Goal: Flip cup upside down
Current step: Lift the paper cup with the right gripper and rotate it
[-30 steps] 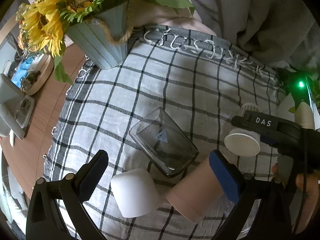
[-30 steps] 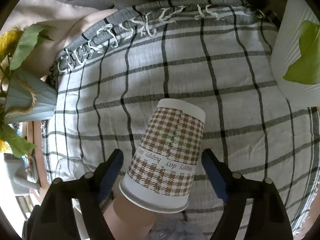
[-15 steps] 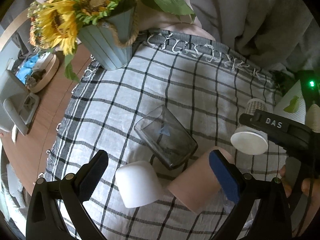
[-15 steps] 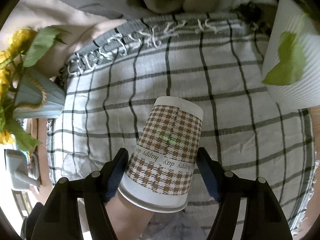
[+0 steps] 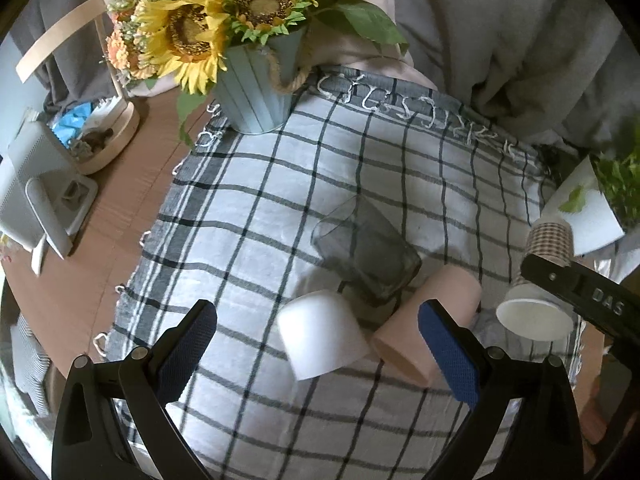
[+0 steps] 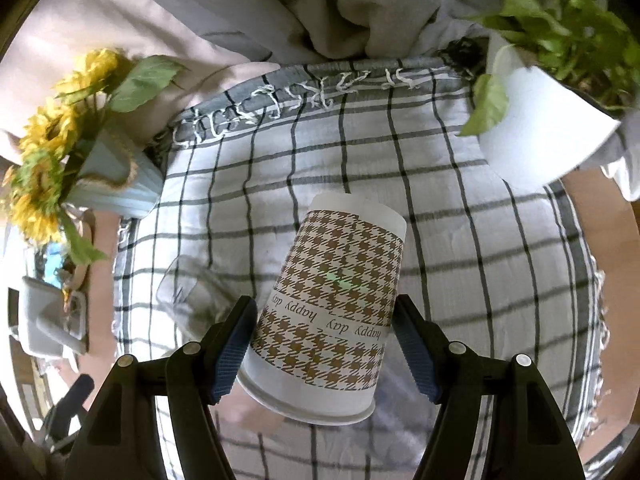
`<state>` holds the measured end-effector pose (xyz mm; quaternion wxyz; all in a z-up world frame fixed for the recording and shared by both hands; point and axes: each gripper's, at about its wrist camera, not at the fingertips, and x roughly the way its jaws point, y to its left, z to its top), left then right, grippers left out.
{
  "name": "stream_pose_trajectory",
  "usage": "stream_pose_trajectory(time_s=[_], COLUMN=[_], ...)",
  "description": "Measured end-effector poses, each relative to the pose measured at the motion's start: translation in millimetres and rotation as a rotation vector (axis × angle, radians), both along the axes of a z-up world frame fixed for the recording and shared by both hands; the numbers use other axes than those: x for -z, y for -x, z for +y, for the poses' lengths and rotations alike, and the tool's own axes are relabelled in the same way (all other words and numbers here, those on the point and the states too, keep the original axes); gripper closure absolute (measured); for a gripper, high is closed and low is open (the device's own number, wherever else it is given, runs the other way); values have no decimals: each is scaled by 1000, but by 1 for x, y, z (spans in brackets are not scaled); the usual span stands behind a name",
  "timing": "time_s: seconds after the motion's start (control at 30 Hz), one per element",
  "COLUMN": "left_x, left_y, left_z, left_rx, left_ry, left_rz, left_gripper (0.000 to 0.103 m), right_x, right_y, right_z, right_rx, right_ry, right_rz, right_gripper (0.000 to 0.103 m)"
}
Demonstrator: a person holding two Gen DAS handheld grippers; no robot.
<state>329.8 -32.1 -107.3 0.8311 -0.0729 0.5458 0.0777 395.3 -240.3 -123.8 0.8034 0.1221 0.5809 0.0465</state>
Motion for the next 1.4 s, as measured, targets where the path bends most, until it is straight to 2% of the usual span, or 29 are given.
stream_pose_trajectory(time_s=[0.3, 0.57, 0.97, 1.17, 1.4], left_x=[2, 17, 50, 72, 93], left_y=[27, 46, 68, 80, 92], left_z=[10, 19, 30, 39, 58], left_rx=[61, 104, 176, 202, 187], left_ry=[-26, -47, -87, -106, -111], left_rz=[8, 42, 125, 178, 235], left_gripper=[0, 0, 0, 0, 0], right_x=[-22, -19, 15, 39, 61], right_y=[56, 96, 140, 151, 159], right_z=[12, 27, 48, 68, 92], right_rx=[19, 21, 42, 2, -63], right_ry=[1, 8, -6, 1, 13], right_rz=[-46, -31, 85, 156, 210], right_gripper=[33, 33, 33, 33, 33])
